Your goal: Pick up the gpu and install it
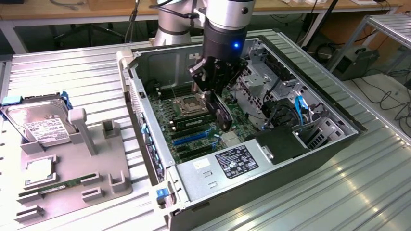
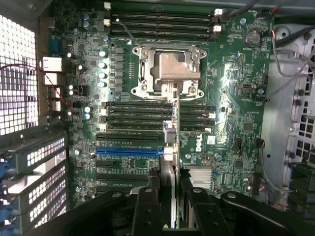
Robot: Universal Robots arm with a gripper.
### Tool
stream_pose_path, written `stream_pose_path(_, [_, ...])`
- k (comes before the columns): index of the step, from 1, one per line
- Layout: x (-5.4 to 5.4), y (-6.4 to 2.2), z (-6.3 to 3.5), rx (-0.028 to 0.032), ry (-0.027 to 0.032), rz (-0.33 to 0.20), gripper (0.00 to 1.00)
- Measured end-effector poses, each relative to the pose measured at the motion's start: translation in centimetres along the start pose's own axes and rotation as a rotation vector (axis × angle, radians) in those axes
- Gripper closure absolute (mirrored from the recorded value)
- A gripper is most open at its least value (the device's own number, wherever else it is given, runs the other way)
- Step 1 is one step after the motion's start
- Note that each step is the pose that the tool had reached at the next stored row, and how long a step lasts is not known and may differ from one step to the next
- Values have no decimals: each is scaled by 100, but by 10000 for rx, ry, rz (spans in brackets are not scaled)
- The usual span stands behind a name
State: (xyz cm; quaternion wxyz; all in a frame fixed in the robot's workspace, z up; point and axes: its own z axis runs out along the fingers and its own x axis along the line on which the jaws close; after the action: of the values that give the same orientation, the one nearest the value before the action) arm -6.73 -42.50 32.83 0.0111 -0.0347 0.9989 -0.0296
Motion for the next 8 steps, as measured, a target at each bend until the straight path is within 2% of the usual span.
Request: stream_pose_path(8, [-2, 0, 1, -26, -75, -1235, 73])
